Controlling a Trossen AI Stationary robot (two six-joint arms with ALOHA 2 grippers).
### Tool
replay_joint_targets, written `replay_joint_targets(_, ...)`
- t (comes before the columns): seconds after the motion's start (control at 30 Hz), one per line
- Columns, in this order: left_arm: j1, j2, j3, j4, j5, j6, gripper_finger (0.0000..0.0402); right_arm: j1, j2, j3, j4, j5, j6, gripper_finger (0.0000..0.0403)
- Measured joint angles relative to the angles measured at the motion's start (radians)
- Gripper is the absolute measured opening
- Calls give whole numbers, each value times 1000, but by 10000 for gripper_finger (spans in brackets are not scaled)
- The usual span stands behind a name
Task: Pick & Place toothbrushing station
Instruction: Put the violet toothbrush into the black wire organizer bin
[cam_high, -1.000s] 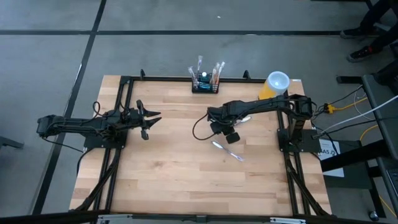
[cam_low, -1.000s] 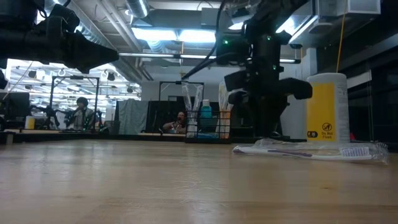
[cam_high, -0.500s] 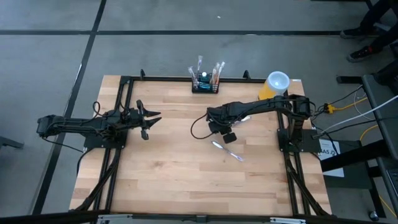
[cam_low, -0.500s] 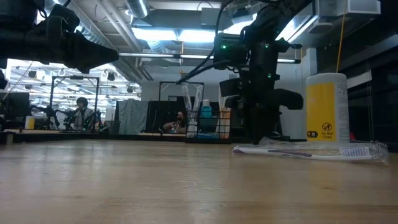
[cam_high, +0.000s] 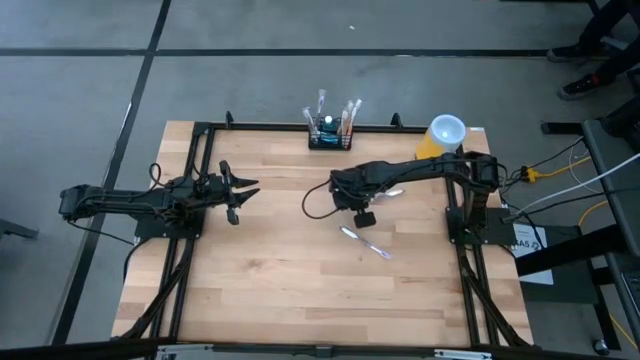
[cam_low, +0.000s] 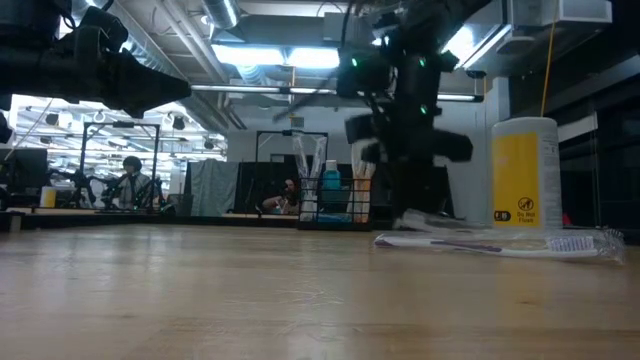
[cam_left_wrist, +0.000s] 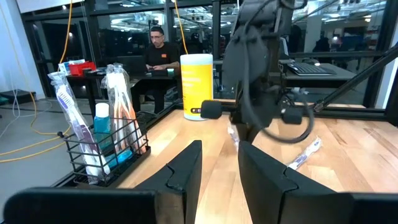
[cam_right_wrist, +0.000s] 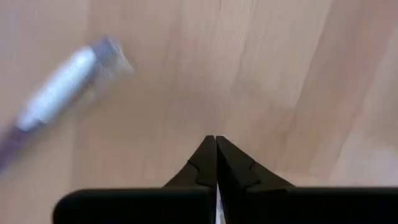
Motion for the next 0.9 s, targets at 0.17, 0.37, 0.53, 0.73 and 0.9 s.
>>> replay_joint_targets(0.17,0,0,0,0,0,0,100,33,0,147,-24,0,6,2)
replay_joint_targets(0.37,0,0,0,0,0,0,100,22,0,357,48,9,126,1)
replay_joint_targets(0.53,0,0,0,0,0,0,100,-31,-2,492,184,76,198,1)
replay_joint_targets(0.73,0,0,0,0,0,0,100,-130,-2,551,304,149,232,0)
replay_joint_targets(0.9,0,0,0,0,0,0,100,-205,-2,551,431,176,217,0)
